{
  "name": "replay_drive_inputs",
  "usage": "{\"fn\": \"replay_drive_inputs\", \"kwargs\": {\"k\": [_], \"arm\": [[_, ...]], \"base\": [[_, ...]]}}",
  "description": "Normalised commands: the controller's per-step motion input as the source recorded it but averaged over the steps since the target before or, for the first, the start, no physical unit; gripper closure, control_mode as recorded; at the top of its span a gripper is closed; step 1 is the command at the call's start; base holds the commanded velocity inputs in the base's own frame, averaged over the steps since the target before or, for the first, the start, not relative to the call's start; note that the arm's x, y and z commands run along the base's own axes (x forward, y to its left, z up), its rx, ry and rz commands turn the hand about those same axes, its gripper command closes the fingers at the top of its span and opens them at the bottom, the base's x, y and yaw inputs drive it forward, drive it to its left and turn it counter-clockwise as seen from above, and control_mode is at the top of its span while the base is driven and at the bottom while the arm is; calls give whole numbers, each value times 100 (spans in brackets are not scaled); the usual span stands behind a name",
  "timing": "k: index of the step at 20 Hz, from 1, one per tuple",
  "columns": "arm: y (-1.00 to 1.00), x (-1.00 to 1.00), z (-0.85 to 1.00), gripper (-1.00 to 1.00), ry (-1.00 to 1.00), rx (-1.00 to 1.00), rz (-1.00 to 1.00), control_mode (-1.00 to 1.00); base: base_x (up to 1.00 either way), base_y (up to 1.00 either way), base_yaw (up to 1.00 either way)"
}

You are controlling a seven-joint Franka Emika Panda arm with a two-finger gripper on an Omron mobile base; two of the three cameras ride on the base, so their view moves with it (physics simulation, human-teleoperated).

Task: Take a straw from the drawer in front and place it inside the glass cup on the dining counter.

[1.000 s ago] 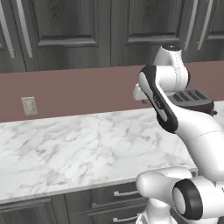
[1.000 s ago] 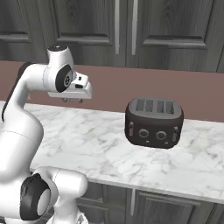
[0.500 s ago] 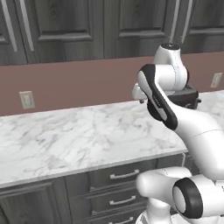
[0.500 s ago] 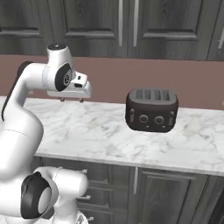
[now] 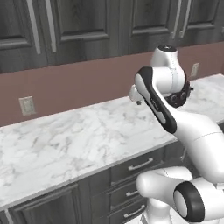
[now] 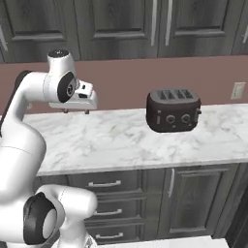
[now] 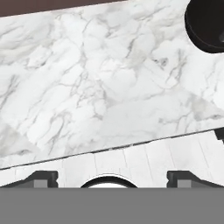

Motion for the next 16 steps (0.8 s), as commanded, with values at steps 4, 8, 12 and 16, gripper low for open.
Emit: {"fn": "replay_drive_inputs", "kwargs": {"k": [4,8,12,16], "arm": [[0,0,0,-100,0,0,0,100],[0,0,0,-100,0,0,0,100],[0,0,0,-100,0,0,0,100],[0,0,0,-100,0,0,0,100]], "base": [[-13,76,-43],[-6,46,-38],[0,32,-33],[-2,50,-30]]}}
